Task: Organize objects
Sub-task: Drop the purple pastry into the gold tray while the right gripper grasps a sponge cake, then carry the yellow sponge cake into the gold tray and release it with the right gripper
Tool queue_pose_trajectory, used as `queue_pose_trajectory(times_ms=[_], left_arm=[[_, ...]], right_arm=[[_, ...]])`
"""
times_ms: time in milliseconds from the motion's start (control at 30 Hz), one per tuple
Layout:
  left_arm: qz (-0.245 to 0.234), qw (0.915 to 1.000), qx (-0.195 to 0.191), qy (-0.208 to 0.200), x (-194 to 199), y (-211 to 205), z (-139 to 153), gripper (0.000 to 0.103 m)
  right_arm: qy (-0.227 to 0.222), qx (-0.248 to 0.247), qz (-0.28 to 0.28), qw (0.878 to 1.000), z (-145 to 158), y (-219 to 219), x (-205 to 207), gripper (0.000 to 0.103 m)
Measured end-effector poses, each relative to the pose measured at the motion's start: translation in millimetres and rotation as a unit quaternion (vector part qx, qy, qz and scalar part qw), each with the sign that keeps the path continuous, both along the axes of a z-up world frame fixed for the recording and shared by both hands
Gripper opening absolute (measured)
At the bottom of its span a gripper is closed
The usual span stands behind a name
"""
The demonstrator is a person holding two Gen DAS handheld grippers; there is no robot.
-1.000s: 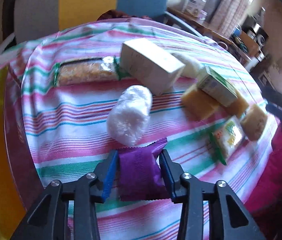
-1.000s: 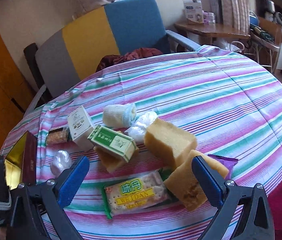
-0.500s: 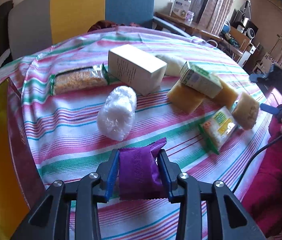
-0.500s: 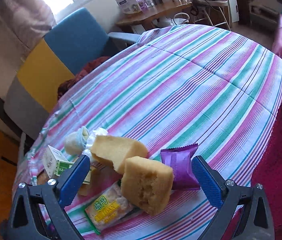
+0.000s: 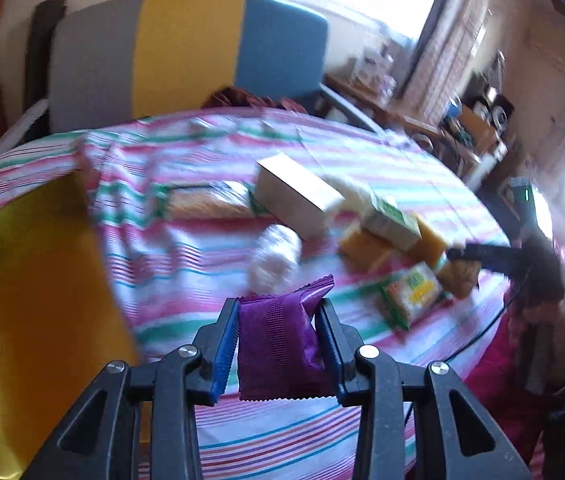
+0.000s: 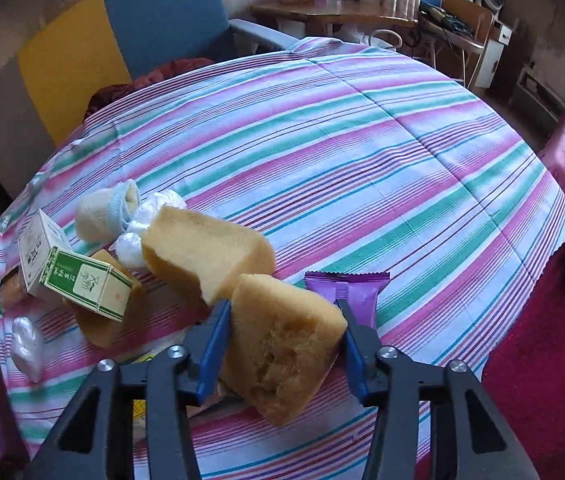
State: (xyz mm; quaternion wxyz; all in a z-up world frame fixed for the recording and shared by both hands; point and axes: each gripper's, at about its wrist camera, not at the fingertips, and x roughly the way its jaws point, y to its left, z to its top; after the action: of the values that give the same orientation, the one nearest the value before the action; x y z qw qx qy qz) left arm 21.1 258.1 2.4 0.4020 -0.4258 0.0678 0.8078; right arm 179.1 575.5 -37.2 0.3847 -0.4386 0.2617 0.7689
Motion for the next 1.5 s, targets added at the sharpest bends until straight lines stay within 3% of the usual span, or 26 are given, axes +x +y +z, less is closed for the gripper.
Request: queue_pose_trajectory(times_ms=[100,200,300,400,633,867,1000,1233,1500], left_arm=[[0.053,0.9984,0.013,0.015,-25.9,-46.8,16.3,0.038],[0.111,0.9934,0.002,0.031,-55.9,-89.2,21.8,0.038],[0.185,0.9821,-0.031,0.023,-101.8,-139.3,14.2,0.038],[0.227,0.9724,-0.054,0.011,-137.4,-169.0,1.3,0.038],[0.275,0.9557,-0.103,-0.015,-206.4,-203.3,-33.6,0.039],[0.285,0.9466,-0.15,0.01,-233.4,-198.2,-48.9,0.042],[0.293,0.9466,-0.135,0.003,-231.3,-206.0,-44.3,0.043],[0.308,0.9483,-0.072,0.021,-167.8,-221.7,-12.3,0.043],[0.287,0.9564,-0.048,0.023,-103.4,-220.2,-8.3,0.043]], right_arm=[[0.009,0.013,-0.008,1.0,7.5,2.0,5.1,0.047],[0.04,0.023,-0.002,0.999,17.0,1.4,3.1,0.047],[0.06,0.04,0.01,0.997,26.9,-5.4,2.6,0.047],[0.071,0.045,0.021,0.996,30.8,-10.7,-1.3,0.047],[0.084,0.065,0.041,0.994,36.8,-19.2,-4.0,0.047],[0.083,0.07,0.055,0.993,36.8,-22.9,-6.9,0.047],[0.089,0.073,0.057,0.992,39.1,-24.0,-6.3,0.047],[0.105,0.092,0.086,0.986,49.3,-38.6,-11.3,0.047],[0.126,0.109,0.184,0.969,78.9,-107.3,-48.9,0.047]])
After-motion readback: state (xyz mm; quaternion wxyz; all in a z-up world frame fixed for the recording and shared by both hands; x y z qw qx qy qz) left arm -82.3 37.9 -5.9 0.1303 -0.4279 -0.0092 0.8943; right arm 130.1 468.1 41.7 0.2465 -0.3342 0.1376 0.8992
